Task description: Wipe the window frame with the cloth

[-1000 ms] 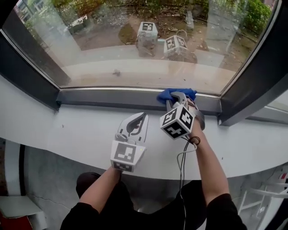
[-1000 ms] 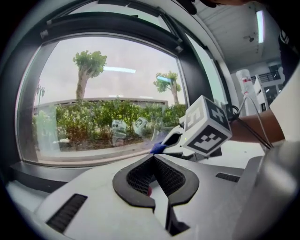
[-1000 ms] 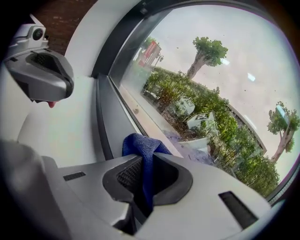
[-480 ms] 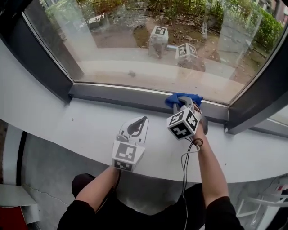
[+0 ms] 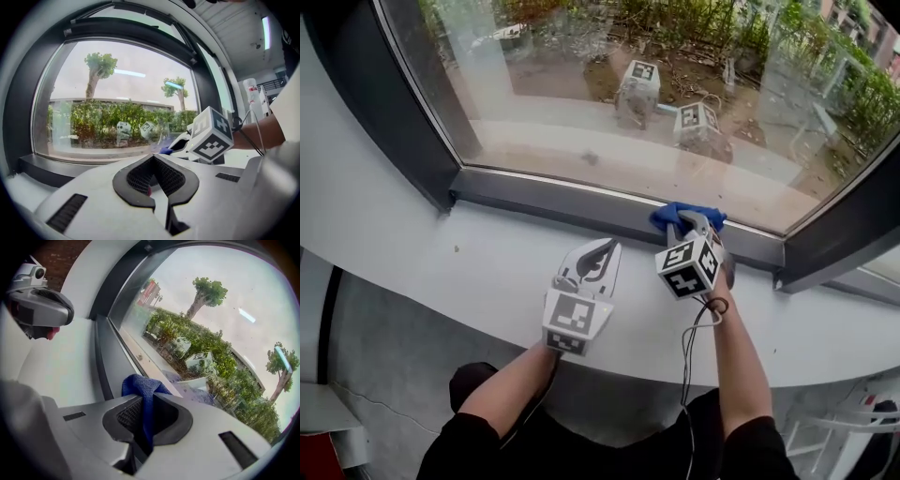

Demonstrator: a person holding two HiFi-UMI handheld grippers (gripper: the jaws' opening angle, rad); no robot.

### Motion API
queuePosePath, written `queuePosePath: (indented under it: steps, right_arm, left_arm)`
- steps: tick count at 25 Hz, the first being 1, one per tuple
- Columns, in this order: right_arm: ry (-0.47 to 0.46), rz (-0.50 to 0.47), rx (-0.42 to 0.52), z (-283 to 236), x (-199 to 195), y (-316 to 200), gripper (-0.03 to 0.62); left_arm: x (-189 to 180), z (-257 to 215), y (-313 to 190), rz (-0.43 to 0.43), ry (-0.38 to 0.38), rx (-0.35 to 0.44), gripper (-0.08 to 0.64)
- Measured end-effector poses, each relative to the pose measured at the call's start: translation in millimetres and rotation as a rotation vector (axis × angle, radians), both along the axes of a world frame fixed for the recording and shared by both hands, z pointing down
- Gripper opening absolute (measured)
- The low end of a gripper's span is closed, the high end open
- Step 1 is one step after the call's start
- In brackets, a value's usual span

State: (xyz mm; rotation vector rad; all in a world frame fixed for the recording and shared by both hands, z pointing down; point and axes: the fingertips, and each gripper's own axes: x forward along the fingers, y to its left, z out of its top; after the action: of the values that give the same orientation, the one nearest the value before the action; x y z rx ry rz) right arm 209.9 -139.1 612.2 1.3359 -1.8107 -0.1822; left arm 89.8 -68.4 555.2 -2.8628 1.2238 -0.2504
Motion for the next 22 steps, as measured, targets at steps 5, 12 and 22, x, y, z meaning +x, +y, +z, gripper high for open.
queuePosePath:
  steps: [5,12,22]
  right_arm:
    - [-0.002,-0.025,-0.007,0.5,-23.6,-6.9,0.023]
    - [-0.007,-0.051,-0.005,-0.5,-56.0,-13.6,0.023]
    - [0.003,-0.025,0.001,-3.8,-78.8,-18.9,0.023]
  left_arm:
    - [-5.6,3.0,-1.9,-0.008,0.014,-0.003,0.005]
    - [-17.4,29.4,-33.6,-0.035,-0.019,-0.083,0.005]
    - [-33.0,24.9,-55.1,0.05,-0.048,-0.077,0.005]
